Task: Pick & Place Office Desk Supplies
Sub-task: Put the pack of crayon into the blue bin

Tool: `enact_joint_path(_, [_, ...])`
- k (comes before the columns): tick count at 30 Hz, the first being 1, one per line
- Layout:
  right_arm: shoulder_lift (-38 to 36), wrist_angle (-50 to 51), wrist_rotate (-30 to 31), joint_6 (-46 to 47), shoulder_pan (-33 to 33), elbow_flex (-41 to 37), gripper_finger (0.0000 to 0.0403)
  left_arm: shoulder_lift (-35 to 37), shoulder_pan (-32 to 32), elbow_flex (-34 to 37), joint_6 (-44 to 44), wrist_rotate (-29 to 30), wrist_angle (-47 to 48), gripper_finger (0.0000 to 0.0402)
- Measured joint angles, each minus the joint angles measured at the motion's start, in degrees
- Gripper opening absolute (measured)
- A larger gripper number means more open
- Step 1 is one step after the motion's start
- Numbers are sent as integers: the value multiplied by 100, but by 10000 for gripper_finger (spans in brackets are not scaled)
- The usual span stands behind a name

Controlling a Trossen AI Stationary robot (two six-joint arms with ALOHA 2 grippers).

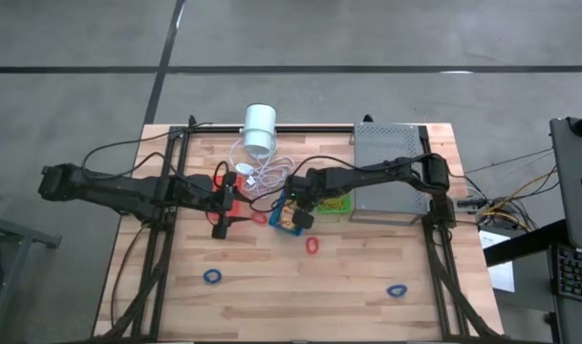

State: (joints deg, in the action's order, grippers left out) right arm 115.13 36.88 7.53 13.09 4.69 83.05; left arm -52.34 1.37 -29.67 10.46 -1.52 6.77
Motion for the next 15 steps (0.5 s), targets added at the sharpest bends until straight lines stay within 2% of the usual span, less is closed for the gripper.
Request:
enact_joint_path(8, [-57, 20, 4, 19, -2, 22, 13, 0, 0, 2, 0, 0, -2, 230])
enact_joint_path(15, [-57, 19, 15, -127, -2, 22, 71, 0, 4, 0, 0, 0, -2, 230])
